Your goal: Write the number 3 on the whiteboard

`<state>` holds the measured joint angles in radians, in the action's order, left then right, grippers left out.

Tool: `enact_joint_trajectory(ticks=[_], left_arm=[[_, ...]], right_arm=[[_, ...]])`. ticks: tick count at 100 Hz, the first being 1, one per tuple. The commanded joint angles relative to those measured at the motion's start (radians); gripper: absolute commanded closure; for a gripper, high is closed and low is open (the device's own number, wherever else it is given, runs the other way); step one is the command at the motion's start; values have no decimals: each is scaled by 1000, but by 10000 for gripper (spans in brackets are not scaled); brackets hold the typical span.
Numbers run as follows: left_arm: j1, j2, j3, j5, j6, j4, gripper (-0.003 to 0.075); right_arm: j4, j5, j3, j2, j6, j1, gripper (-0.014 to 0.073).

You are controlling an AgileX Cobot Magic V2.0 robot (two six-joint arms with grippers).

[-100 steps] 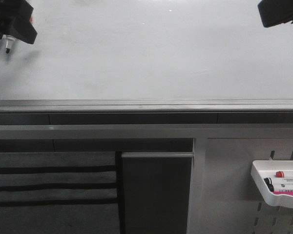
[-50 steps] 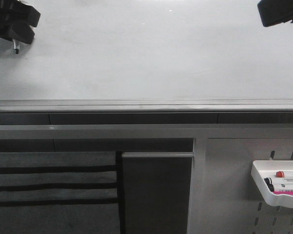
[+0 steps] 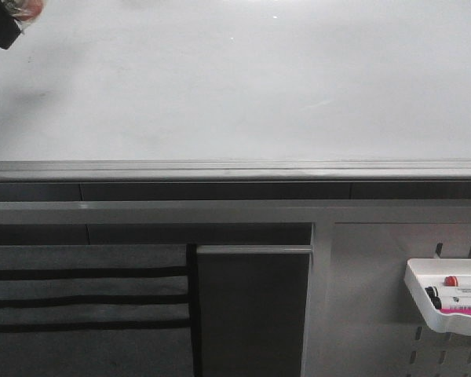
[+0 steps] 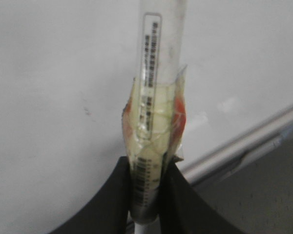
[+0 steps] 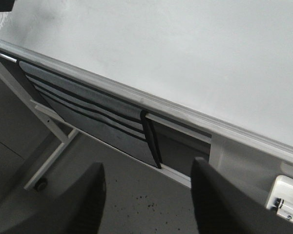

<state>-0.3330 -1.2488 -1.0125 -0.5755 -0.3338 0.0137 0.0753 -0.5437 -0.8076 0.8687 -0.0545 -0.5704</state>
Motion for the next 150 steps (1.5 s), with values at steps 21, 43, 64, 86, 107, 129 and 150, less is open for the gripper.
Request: enact_joint_trajectory(ticks=[21, 43, 64, 86, 107, 129, 150], left_arm=[[-204, 53, -140, -434, -350, 224, 741], [-348, 53, -142, -483, -486, 320, 741], [-407, 53, -142, -483, -493, 320, 741], [-407, 53, -142, -481, -512, 322, 741], [-407, 53, -142, -481, -524, 322, 741], [-407, 53, -142, -481, -531, 322, 741], [-407, 53, -142, -481, -531, 322, 741]], right_arm=[[100, -287, -252, 175, 212, -1, 250], [365, -470, -369, 316, 597, 1, 250], [460, -510, -437, 390, 884, -55, 250], [462, -414, -467, 430, 986, -161, 250], [484, -389, -467, 431, 986, -175, 250], [495, -375, -467, 431, 986, -167, 250], [499, -375, -467, 431, 986, -157, 334]])
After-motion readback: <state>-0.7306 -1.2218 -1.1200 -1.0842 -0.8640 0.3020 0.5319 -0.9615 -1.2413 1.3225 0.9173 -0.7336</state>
